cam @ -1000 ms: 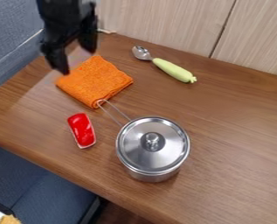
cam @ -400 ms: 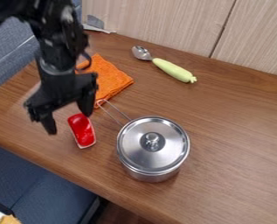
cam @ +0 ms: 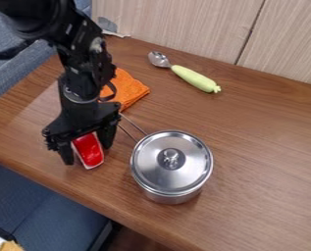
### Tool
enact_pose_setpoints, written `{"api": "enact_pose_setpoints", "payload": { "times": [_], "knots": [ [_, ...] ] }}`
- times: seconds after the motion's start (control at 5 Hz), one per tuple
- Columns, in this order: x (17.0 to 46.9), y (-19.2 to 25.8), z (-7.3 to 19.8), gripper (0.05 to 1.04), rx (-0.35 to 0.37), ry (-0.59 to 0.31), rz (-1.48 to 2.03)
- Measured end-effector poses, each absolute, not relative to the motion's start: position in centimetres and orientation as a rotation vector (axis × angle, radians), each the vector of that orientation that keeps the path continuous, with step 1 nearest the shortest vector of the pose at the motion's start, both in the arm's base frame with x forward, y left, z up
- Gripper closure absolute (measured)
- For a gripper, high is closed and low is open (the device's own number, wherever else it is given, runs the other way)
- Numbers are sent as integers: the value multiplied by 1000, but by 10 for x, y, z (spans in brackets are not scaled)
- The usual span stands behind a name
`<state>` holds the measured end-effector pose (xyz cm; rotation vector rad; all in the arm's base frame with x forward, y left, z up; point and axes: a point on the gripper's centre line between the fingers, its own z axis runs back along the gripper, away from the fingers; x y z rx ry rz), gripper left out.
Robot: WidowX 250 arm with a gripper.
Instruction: Move red item behind silver bowl
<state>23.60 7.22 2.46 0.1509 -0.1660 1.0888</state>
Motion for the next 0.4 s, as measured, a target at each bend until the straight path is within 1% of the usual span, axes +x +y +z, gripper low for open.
{"api": "enact_pose_setpoints", "payload": {
  "times": [0.2,0.4],
  "knots": [
    [242,68,22,140,153,-167,1066],
    [244,69,21,427,154,-185,1066]
  ]
}}
